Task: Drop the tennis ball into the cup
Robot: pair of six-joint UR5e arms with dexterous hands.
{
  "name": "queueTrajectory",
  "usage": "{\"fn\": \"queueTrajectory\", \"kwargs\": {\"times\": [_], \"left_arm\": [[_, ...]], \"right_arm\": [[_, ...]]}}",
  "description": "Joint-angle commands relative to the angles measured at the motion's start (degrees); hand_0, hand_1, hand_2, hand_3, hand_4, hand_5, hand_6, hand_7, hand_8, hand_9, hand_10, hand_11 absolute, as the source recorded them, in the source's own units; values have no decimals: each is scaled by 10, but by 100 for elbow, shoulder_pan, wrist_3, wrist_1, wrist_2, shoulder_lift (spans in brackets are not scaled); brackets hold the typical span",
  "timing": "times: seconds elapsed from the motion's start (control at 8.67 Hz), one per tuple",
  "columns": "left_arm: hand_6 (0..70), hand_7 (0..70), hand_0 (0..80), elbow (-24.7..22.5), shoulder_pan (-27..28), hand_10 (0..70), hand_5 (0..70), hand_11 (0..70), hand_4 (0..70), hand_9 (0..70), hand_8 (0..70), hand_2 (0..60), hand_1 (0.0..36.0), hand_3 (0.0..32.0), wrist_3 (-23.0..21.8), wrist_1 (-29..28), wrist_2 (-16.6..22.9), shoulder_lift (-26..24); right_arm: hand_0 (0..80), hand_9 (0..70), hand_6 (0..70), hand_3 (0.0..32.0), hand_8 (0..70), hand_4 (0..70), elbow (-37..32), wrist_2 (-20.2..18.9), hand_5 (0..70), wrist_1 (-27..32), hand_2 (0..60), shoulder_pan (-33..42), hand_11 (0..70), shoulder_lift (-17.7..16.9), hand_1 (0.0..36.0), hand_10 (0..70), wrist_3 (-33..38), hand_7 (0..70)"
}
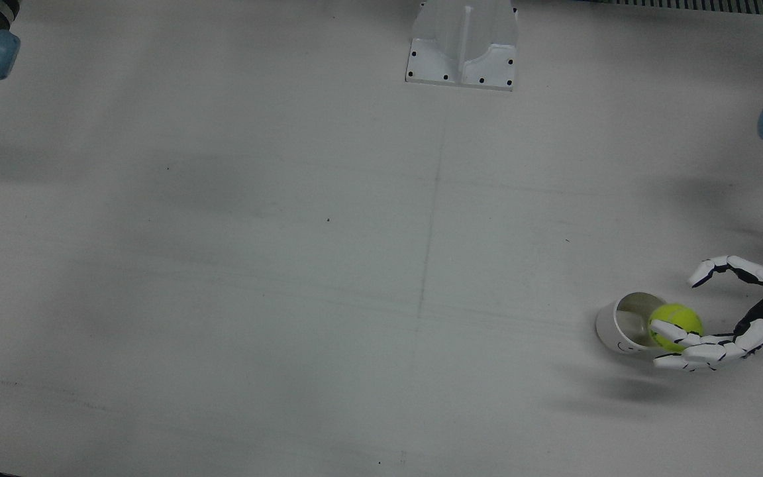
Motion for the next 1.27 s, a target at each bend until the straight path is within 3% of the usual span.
{"fn": "queueTrajectory", "kwargs": {"times": [0.0,0.12,0.23,0.35,0.46,0.58,0.69,0.81,1.15], "left_arm": [[355,227,671,8,1,167,215,271,0,125,262,481,358,320,-2,0,-2,-1],[357,225,657,8,-7,167,213,271,0,123,261,487,360,320,-37,0,7,-1],[316,233,661,34,-42,168,206,272,0,125,253,480,358,320,-368,17,-10,16],[506,196,671,86,-547,167,245,272,0,120,292,509,354,320,-937,400,-306,-10],[438,217,698,452,-1240,170,231,276,0,127,280,500,360,320,-1055,474,-518,-158],[366,245,773,996,-1856,180,223,292,0,139,272,504,360,320,-1057,483,-503,-516],[333,268,800,1358,-2175,187,223,304,9,150,270,515,360,320,-1083,492,-468,-842],[447,262,800,1475,-2239,191,252,312,37,154,296,541,360,320,-1100,509,-441,-923],[533,269,800,1835,-2354,203,275,332,74,166,318,533,360,320,-1109,536,-432,-1196]], "right_arm": [[0,0,0,0,0,0,0,0,0,0,0,0,0,0,0,0,0,0],[0,0,0,0,0,0,0,0,0,0,0,0,0,0,0,0,0,0],[0,0,0,0,0,0,0,0,0,0,0,0,0,0,0,0,0,0],[0,0,0,0,0,0,0,0,0,0,0,0,0,0,0,0,0,0],[0,0,0,0,0,0,0,0,0,0,0,0,0,0,0,0,0,0],[0,0,0,0,0,0,0,0,0,0,0,0,0,0,0,0,0,0],[0,0,0,0,0,0,0,0,0,0,0,0,0,0,0,0,0,0],[0,0,0,0,0,0,9,0,0,0,0,0,0,0,0,0,0,0],[0,0,0,0,0,0,9,0,0,0,0,0,0,0,0,0,0,0]]}}
